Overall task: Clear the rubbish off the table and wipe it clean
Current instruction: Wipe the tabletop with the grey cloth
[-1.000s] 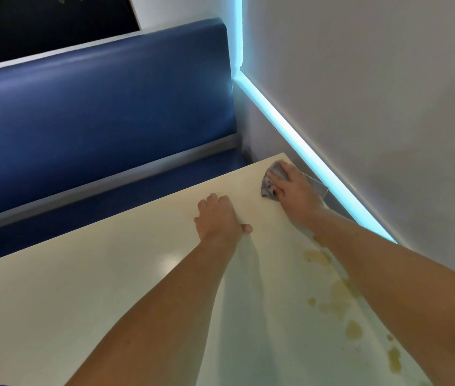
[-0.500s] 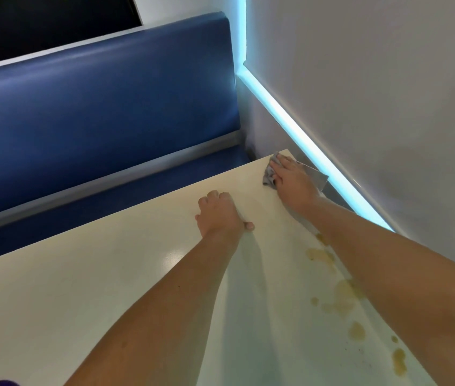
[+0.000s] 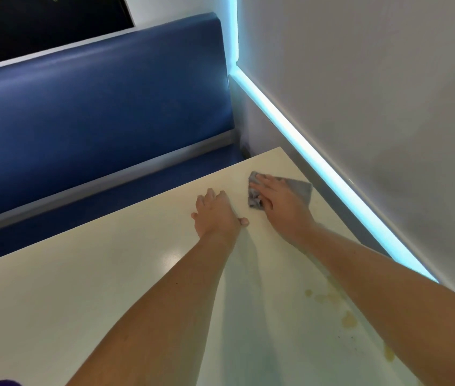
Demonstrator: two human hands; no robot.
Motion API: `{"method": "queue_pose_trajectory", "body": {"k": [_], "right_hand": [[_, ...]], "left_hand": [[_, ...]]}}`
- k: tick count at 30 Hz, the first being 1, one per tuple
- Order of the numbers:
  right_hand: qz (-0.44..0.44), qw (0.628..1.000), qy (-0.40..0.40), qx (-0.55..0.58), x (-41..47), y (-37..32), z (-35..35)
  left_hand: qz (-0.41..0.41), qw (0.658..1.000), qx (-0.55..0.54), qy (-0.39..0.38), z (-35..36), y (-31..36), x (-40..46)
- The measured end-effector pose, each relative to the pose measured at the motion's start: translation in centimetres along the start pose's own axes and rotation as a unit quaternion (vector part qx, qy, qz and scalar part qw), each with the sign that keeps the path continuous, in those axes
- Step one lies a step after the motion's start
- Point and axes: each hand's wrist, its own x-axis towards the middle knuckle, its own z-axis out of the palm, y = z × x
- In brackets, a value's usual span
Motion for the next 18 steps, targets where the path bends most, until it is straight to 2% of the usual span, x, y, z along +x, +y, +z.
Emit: {"method": "queue_pose_trajectory", "body": {"k": [3, 6, 8, 9, 11, 13, 16, 18], "right_hand": [[-0.036, 0.999, -0.033, -0.003, -0.7, 1.7, -1.3], [0.047, 0.999, -0.006, 0.025, 0.0, 3.8, -1.9], [0.094, 0.995, 0.015, 0.042, -0.5, 2.7, -1.8], [0.087, 0.995, 0.015, 0.056, -1.1, 1.8, -1.6], [0.015, 0.996, 0.003, 0.092, -2.8, 0.8, -1.1], [-0.034, 0.996, 0.002, 0.084, -4.4, 1.8, -1.0], [0.053, 0.997, 0.039, 0.034, -5.0, 4.2, -3.3], [0.131, 0.991, 0.018, -0.012, -4.8, 4.7, -4.5]], "left_hand": [[0.001, 1.0, -0.015, -0.009, 0.0, -0.1, -0.3], [-0.001, 1.0, -0.005, 0.013, -0.2, -0.1, -1.1], [-0.012, 1.0, -0.001, 0.027, -0.2, 0.1, -1.3], [-0.019, 0.999, -0.004, 0.032, -0.2, 0.1, -1.3], [-0.027, 0.999, -0.002, 0.031, -0.3, 0.2, -1.2], [-0.025, 0.999, 0.011, 0.028, -0.3, 0.4, -1.3], [-0.007, 0.999, 0.032, 0.034, -0.1, 0.6, -2.1], [0.007, 0.999, 0.033, 0.032, -0.1, 0.5, -2.3]]}}
